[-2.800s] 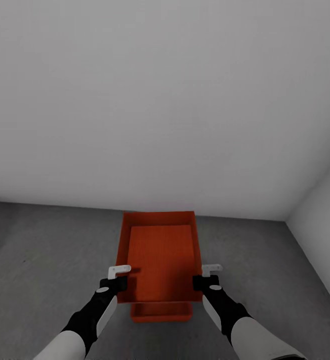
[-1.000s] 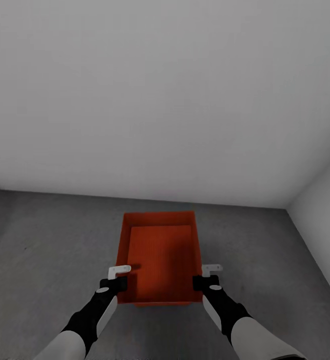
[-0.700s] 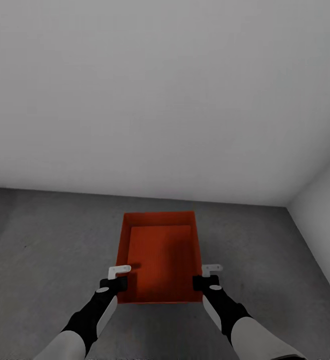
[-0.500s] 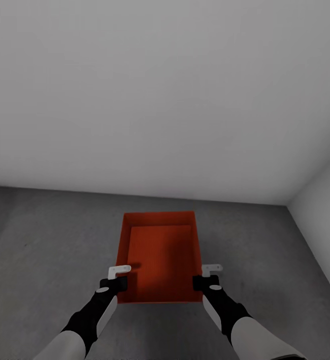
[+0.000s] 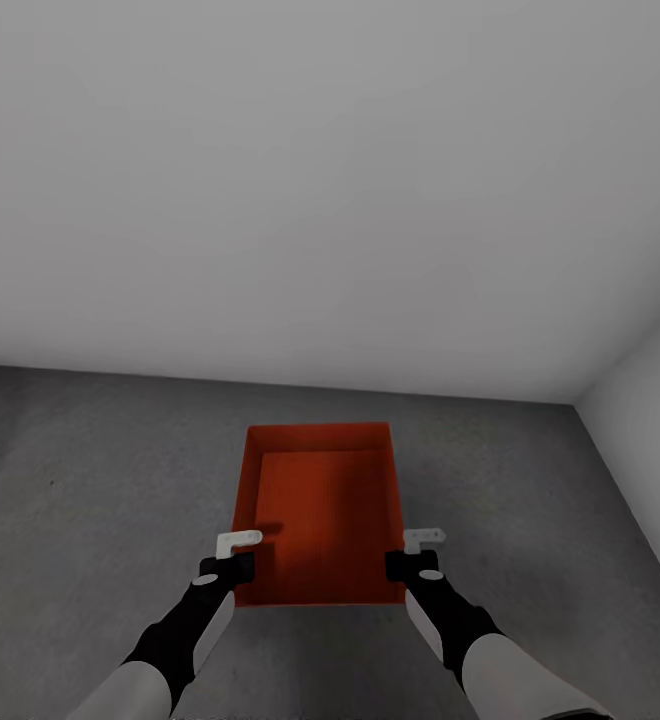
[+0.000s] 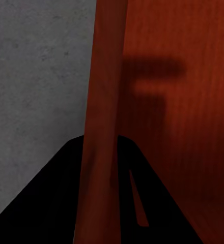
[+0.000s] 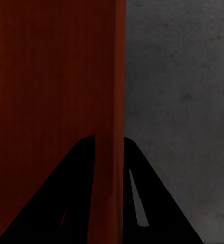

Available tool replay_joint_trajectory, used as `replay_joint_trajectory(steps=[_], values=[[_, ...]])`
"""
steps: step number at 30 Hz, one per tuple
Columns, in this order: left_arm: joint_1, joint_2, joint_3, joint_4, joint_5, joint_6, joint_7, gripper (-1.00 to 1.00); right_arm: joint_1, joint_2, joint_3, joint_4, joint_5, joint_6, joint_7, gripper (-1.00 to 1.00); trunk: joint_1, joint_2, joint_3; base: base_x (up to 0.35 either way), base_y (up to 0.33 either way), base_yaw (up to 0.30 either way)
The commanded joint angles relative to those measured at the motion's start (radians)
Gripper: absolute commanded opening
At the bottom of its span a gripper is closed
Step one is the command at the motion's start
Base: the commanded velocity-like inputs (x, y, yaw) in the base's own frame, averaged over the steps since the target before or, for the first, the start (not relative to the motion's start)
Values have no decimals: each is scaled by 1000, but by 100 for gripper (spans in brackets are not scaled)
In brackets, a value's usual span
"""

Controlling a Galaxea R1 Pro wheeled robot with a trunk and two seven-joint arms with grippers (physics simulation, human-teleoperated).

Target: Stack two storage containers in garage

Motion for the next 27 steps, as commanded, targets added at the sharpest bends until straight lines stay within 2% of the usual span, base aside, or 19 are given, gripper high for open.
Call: replay_joint_trajectory(steps=[1,11,27], values=[[0,-7,0,-15,3,2,11,-100,0,0,-23,0,-8,8,-12,-100,0,-1,-3,0,0,0],[0,-7,0,-15,3,2,11,-100,0,0,-23,0,-7,8,-12,-100,0,-1,-17,0,0,0],[0,-7,0,-15,3,2,11,-100,0,0,-22,0,-7,8,-12,-100,0,-1,-18,0,0,0]])
